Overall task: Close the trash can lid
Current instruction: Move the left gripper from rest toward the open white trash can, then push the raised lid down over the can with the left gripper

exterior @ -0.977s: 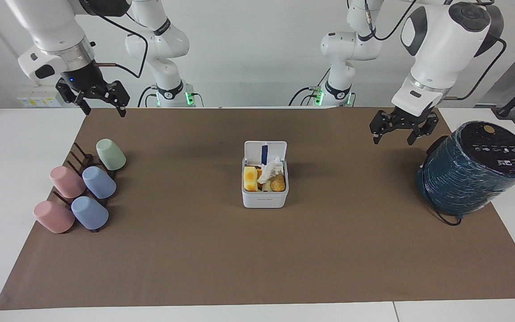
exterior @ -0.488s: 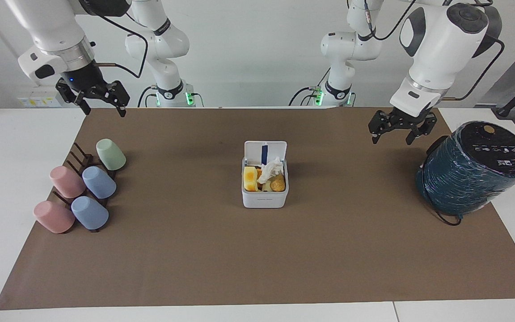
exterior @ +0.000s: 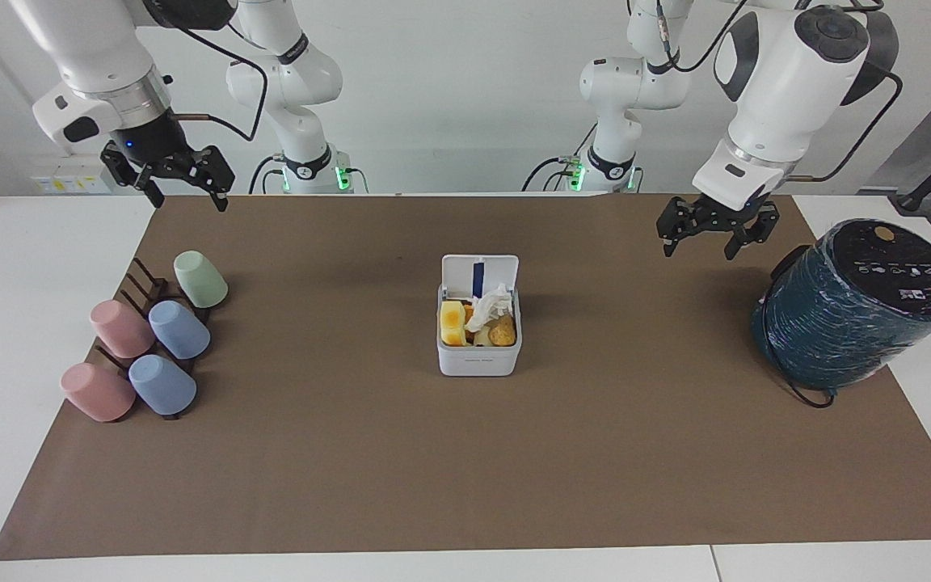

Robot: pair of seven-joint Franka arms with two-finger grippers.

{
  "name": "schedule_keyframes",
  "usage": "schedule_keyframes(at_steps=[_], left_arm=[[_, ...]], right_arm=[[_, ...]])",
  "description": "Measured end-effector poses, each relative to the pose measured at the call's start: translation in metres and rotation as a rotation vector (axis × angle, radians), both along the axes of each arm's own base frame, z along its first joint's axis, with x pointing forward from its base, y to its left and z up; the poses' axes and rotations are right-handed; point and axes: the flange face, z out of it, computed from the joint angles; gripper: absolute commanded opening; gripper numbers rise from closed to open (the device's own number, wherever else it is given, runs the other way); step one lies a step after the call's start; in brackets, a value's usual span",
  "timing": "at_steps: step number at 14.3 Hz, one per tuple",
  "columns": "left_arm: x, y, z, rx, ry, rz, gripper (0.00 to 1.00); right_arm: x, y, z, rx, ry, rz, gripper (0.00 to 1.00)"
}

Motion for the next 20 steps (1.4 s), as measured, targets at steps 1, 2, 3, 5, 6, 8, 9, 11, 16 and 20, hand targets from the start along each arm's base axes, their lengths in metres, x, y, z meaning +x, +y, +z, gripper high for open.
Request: schedule_keyframes(at_steps=[1,2,3,5,6,8,9,11,16,20], left_arm=[[-0.004,-0.008,-0.001,0.001,0.005,0.022,0.17],[-0.01,-0.019,-0.003,0.004,0.011,0.048,0.06],[-0.017,-0.032,-0.007,0.007,0.018,0.073,0.01],[-0.035,-0.064,-0.013,0.015,0.031,0.102,0.0],[-0.044,-0.078,-0.016,0.019,0.036,0.112,0.0],[-0.061,-0.105,-0.022,0.018,0.027,0.146,0.0],[-0.068,-0.117,-0.026,0.012,0.014,0.163,0.0],[-0.082,-0.137,-0.036,-0.011,-0.007,0.193,0.0],[-0.108,-0.175,-0.05,-0.114,-0.043,0.275,0.0],[-0.124,-0.206,-0.064,-0.16,-0.07,0.317,0.0]], right_arm=[[0.0,0.0,0.0,0.0,0.0,0.0,1.0],[0.0,0.0,0.0,0.0,0.0,0.0,1.0],[0.0,0.0,0.0,0.0,0.0,0.0,1.0],[0.0,0.0,0.0,0.0,0.0,0.0,1.0],[0.0,0.0,0.0,0.0,0.0,0.0,1.0],[0.0,0.0,0.0,0.0,0.0,0.0,1.0],[0.0,0.0,0.0,0.0,0.0,0.0,1.0],[0.0,0.0,0.0,0.0,0.0,0.0,1.0],[0.0,0.0,0.0,0.0,0.0,0.0,1.0],[0.0,0.0,0.0,0.0,0.0,0.0,1.0]])
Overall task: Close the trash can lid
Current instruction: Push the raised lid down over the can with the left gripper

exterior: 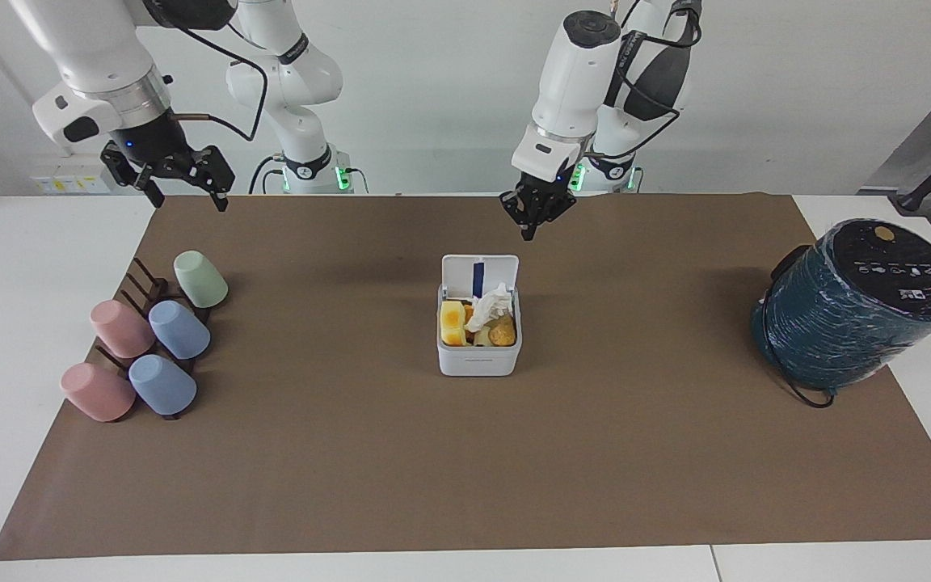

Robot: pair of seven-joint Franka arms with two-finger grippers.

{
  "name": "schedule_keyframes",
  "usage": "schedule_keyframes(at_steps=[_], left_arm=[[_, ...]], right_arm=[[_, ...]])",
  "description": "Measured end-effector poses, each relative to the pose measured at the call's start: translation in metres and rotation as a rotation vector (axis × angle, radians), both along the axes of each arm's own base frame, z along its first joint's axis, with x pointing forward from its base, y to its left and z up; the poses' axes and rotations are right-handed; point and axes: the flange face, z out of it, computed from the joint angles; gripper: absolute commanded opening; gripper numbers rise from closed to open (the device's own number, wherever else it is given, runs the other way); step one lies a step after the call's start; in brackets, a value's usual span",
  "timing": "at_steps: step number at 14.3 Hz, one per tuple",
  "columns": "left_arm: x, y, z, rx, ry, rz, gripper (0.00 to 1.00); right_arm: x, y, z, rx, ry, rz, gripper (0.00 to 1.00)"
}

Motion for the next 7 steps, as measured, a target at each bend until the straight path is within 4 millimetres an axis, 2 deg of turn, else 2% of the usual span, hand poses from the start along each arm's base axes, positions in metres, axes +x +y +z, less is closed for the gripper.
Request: schedule_keyframes(at_steps=[2,7], left_arm=[[-0.005,-0.012,-0.009,-0.018,-0.014,0.018,0.0],[-0.003,-0.032,-0.029,-0.059,-0.049,0.052,0.0]], right_arm=[[0.0,0.0,0.0,0.0,0.0,0.0,1.0],[0.0,0.0,0.0,0.0,0.0,0.0,1.0]])
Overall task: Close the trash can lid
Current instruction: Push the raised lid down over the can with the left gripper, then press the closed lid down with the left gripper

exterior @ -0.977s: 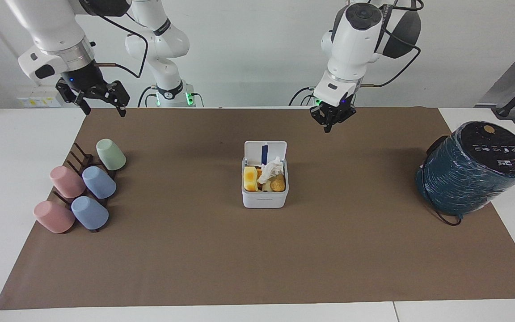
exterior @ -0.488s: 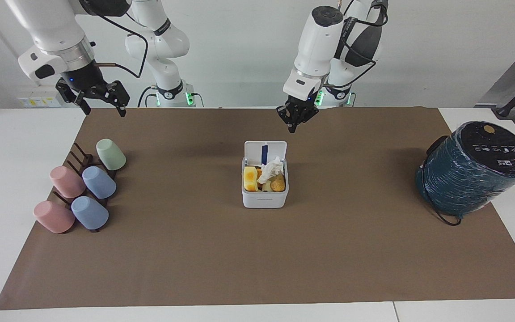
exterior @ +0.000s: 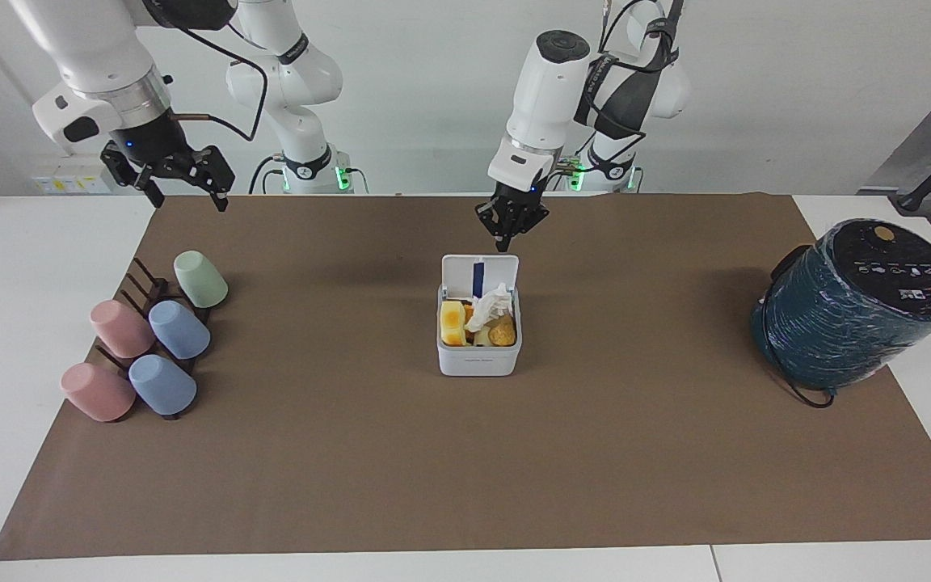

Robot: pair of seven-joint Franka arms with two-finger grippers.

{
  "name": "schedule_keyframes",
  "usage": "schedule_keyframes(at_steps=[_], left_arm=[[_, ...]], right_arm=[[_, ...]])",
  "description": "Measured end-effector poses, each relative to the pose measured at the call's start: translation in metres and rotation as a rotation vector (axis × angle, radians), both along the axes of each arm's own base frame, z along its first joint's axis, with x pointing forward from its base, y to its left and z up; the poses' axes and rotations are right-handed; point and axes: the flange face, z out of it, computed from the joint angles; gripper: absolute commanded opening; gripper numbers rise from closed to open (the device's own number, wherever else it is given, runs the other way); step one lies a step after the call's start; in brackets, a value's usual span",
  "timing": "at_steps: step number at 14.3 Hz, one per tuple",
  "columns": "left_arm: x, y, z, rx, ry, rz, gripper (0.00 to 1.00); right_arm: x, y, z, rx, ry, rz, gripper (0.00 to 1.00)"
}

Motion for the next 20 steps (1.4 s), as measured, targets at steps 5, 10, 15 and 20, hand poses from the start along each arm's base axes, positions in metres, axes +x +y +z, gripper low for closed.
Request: schedule_keyframes(at_steps=[5,10,15,20], left_arm=[[0.013,-0.015,-0.015,-0.068,-0.053,0.049,0.0],[0.04,-0.005,-0.025,-0.148,-0.105,0.12,0.0],[0.058,-0.002,-0.044,-0.189,-0.135,0.162,0.0],[0.072,-0.012,-0.077,-0.193,-0.141,0.172,0.0]], right_arm=[[0.0,0.0,0.0,0.0,0.0,0.0,1.0],[0.0,0.0,0.0,0.0,0.0,0.0,1.0],[0.0,0.0,0.0,0.0,0.0,0.0,1.0],[0.0,0.0,0.0,0.0,0.0,0.0,1.0]])
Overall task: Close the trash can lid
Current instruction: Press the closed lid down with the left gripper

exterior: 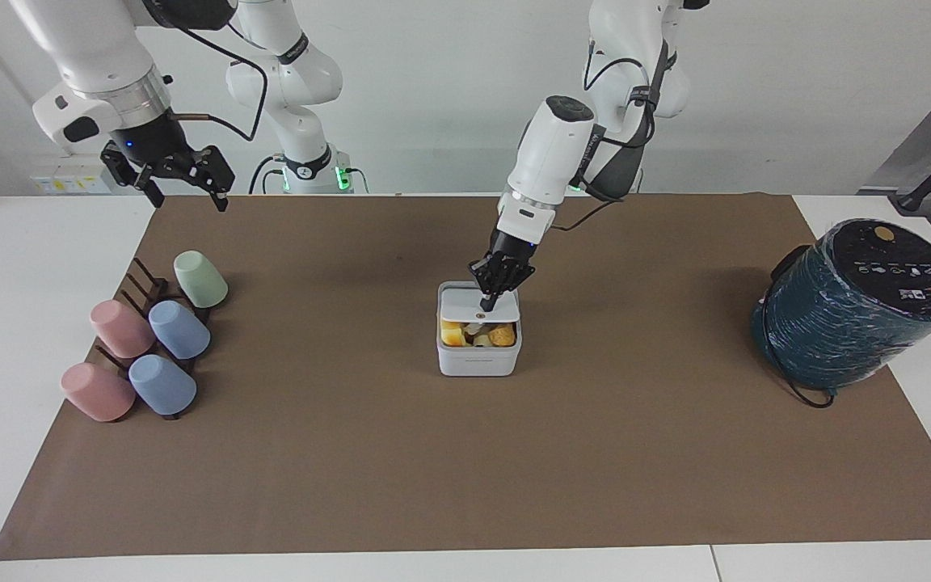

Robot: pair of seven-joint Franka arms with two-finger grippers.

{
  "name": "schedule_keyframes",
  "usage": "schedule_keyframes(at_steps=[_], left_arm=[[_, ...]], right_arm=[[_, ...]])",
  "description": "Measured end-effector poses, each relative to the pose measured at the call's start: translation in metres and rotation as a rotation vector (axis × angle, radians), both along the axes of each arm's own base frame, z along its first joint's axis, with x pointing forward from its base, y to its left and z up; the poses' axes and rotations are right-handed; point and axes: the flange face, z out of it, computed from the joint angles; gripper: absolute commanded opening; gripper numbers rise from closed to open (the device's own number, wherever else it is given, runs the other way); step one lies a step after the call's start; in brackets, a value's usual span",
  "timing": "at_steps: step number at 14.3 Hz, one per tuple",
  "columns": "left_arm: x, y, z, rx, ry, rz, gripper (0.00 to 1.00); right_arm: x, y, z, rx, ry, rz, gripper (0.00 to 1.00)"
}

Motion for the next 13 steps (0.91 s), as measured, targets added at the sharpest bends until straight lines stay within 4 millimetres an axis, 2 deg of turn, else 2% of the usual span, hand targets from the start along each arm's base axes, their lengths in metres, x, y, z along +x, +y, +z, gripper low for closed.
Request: schedule_keyframes(at_steps=[2,13], left_arm=[[0.005,-0.003,-0.009,-0.001,-0.003,0.003,0.0],[0.01,-0.007,-0.021,-0.015,-0.025,0.01,0.0]], right_arm=[[0.0,0.0,0.0,0.0,0.0,0.0,1.0],[0.0,0.0,0.0,0.0,0.0,0.0,1.0]])
